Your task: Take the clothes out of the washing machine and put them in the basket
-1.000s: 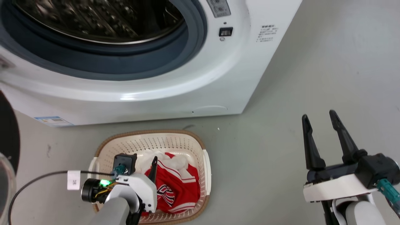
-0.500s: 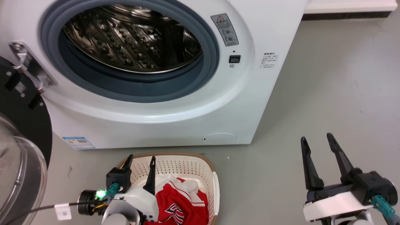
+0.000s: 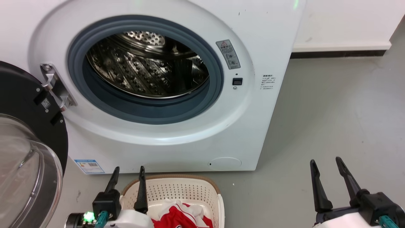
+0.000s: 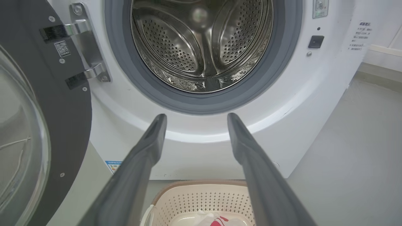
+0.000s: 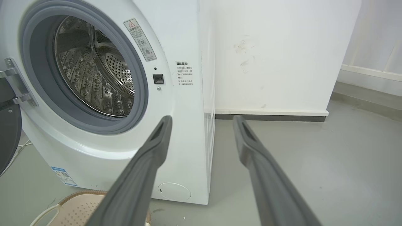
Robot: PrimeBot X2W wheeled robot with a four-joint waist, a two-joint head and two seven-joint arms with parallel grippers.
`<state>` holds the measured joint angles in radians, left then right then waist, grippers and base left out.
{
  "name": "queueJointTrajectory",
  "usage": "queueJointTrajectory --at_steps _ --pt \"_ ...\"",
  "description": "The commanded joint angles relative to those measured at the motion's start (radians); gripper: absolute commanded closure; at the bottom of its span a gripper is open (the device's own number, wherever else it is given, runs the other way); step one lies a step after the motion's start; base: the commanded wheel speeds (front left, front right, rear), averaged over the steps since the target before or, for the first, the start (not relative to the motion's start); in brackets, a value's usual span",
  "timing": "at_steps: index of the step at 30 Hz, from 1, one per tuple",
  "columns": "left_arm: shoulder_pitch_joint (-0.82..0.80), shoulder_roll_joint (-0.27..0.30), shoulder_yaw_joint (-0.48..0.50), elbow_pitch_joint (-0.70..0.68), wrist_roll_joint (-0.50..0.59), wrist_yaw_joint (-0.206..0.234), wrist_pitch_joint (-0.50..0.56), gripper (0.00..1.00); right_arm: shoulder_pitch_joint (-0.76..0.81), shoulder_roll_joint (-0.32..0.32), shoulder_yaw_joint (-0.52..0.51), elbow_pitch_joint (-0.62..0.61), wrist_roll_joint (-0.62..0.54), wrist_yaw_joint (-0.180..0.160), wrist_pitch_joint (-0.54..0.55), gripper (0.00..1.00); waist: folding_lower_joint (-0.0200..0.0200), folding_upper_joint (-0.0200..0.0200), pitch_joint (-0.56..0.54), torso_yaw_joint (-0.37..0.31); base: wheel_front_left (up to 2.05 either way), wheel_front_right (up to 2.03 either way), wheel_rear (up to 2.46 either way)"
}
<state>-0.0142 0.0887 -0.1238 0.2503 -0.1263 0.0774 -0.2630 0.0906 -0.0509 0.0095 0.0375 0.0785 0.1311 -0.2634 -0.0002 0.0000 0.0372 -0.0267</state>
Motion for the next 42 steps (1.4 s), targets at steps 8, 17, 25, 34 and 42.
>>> queueJointTrajectory --at_steps 8,17,25,34,42 --pt "0.079 -0.021 0.047 -0.113 0.04 -0.006 -0.002 0.0 0.043 0.001 -0.013 -0.007 -0.005 -0.001 -0.002 0.0 0.0002 0.0 -0.044 -0.004 0.0 0.0 0.0" --pt "0.131 -0.035 0.081 -0.186 0.04 -0.012 -0.002 0.0 0.062 0.001 -0.023 -0.021 -0.004 -0.001 -0.002 0.0 0.0002 0.0 -0.059 -0.003 0.0 0.0 0.0" --pt "0.152 -0.039 0.093 -0.198 0.035 -0.011 -0.002 0.0 0.077 0.001 -0.037 -0.024 0.01 -0.001 -0.002 0.0 0.0002 0.0 -0.062 0.0 0.0 0.0 0.0" --pt "0.152 -0.039 0.089 -0.197 0.017 -0.002 -0.003 0.0 0.073 0.001 -0.036 -0.027 0.012 -0.001 -0.002 0.0 0.0002 0.0 -0.057 -0.003 0.0 0.0 0.0" --pt "0.148 -0.039 0.092 -0.19 0.016 0.001 -0.003 0.0 0.067 0.001 -0.031 -0.026 0.015 -0.001 -0.002 0.0 0.0002 0.0 -0.052 -0.01 0.0 0.0 0.0"
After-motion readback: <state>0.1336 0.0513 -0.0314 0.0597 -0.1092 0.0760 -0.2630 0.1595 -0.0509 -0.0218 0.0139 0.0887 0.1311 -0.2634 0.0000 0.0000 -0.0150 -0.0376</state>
